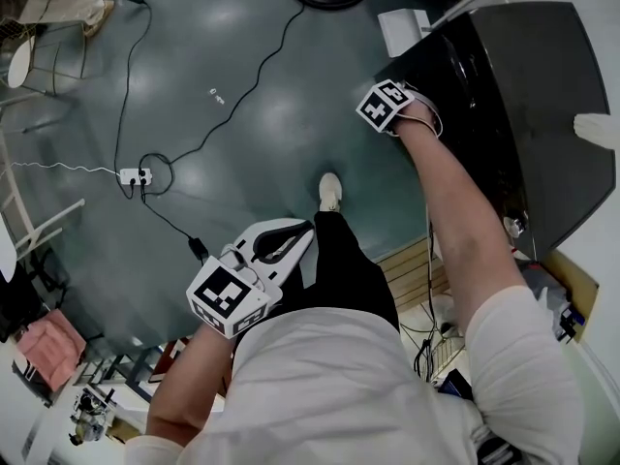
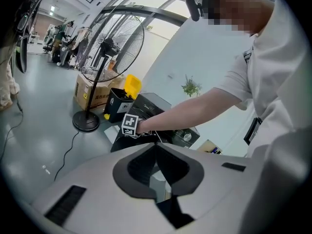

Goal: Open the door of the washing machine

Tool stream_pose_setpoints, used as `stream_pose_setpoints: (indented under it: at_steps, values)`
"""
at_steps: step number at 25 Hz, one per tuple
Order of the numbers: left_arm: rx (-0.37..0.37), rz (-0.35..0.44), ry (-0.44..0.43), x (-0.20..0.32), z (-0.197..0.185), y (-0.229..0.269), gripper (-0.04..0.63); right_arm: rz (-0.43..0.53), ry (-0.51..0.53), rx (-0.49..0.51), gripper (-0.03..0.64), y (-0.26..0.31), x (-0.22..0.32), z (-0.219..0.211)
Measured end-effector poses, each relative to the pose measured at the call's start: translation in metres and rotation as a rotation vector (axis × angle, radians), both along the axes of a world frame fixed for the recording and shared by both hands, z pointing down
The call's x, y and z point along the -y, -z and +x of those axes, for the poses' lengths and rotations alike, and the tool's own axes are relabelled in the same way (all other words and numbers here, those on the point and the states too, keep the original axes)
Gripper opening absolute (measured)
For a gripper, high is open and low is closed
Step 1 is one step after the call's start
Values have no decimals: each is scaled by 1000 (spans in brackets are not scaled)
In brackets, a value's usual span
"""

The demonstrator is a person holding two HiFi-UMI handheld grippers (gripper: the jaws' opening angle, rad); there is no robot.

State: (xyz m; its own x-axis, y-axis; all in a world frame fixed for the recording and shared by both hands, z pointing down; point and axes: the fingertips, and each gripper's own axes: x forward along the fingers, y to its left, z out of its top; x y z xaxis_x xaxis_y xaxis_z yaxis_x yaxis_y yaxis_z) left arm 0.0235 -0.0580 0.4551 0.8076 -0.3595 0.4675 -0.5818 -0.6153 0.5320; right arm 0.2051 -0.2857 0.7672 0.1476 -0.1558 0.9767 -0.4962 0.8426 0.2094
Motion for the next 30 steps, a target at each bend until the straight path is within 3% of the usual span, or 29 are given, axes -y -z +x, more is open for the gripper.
stream_pose_setpoints:
  at_steps: [30]
  values:
    - [-3, 38, 4, -86, -64, 4, 20, -47, 246, -8, 52, -3, -138, -96]
